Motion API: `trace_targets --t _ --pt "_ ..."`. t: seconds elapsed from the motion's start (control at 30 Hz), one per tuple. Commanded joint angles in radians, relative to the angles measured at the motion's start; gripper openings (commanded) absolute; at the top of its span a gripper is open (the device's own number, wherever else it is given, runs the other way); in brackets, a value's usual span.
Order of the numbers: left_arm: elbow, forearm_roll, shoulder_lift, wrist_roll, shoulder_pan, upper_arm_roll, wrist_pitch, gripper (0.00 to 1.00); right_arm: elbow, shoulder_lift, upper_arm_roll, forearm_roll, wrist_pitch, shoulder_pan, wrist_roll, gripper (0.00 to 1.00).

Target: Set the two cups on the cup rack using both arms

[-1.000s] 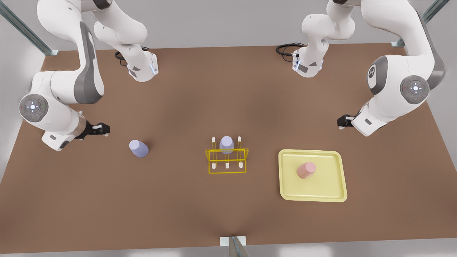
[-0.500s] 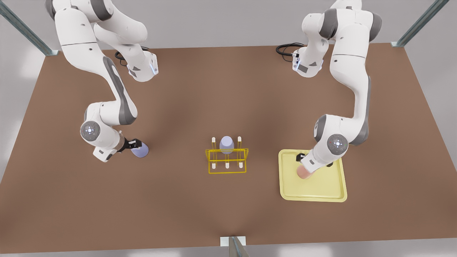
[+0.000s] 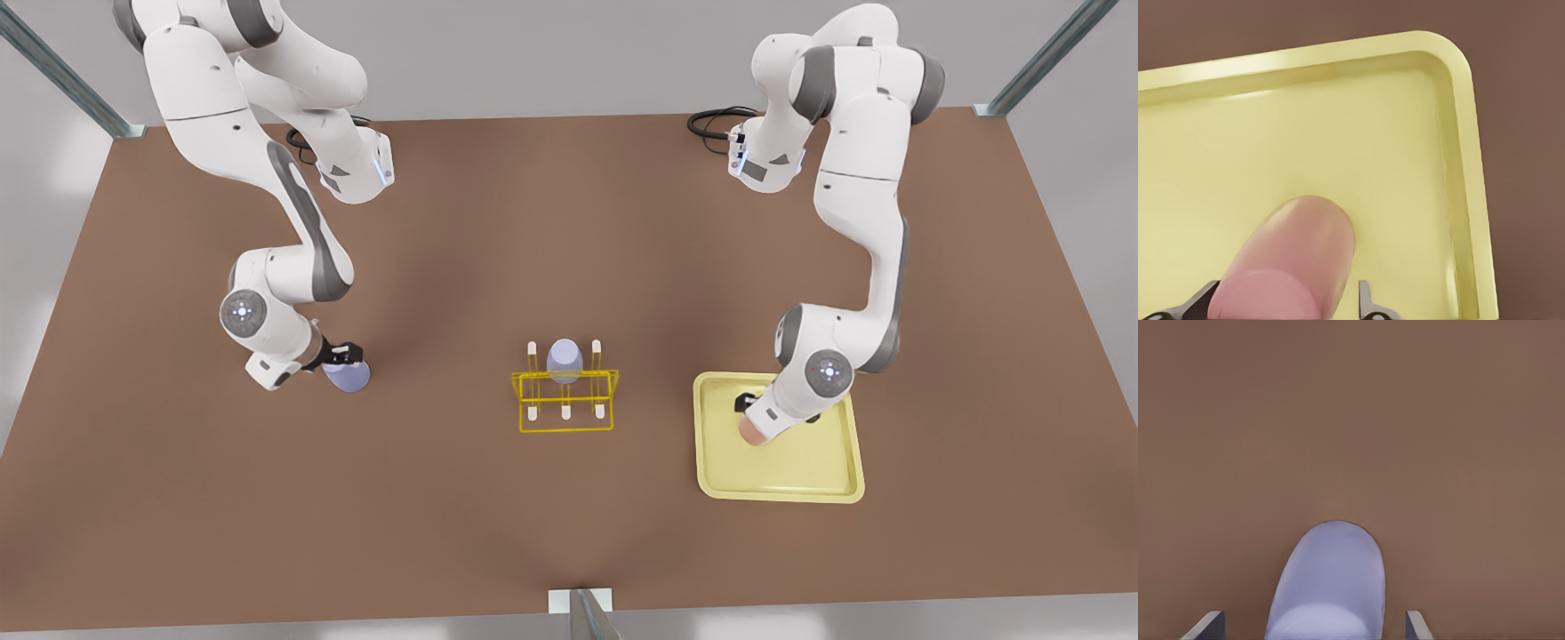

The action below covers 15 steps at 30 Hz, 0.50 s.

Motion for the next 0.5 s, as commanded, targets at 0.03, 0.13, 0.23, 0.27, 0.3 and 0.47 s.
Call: trace_targets --t 0.03,0.13,0.23,0.27,0.3,0.47 --pt "-0.001 0.001 0.015 -0.009 0.002 -0.001 0.050 1.00 -0.009 0.008 -0.001 0.003 0.043 -0.004 0.103 1.00" --pt "-0.001 0.001 0.028 -0.009 0.002 -0.001 0.063 1.00 -0.007 0.043 -0.001 0.003 0.040 -0.001 0.103 1.00" --pt "-0.001 -0.028 0.029 -0.003 0.006 -0.001 0.063 1.00 -0.007 0.062 0.000 0.001 0.030 0.003 0.103 1.00" --pt "-0.001 -0.028 0.029 0.001 0.006 0.001 0.061 0.93 -0.007 0.068 0.000 0.001 0.029 0.001 0.105 1.00" --pt "0.001 -0.028 0.029 0.001 0.005 0.001 0.061 0.91 -0.006 0.079 0.000 0.001 0.029 0.001 0.105 1.00" --pt "-0.001 -0.028 0.026 0.001 0.006 0.001 0.060 0.90 -0.004 0.085 -0.001 0.001 0.029 -0.001 0.107 1.00"
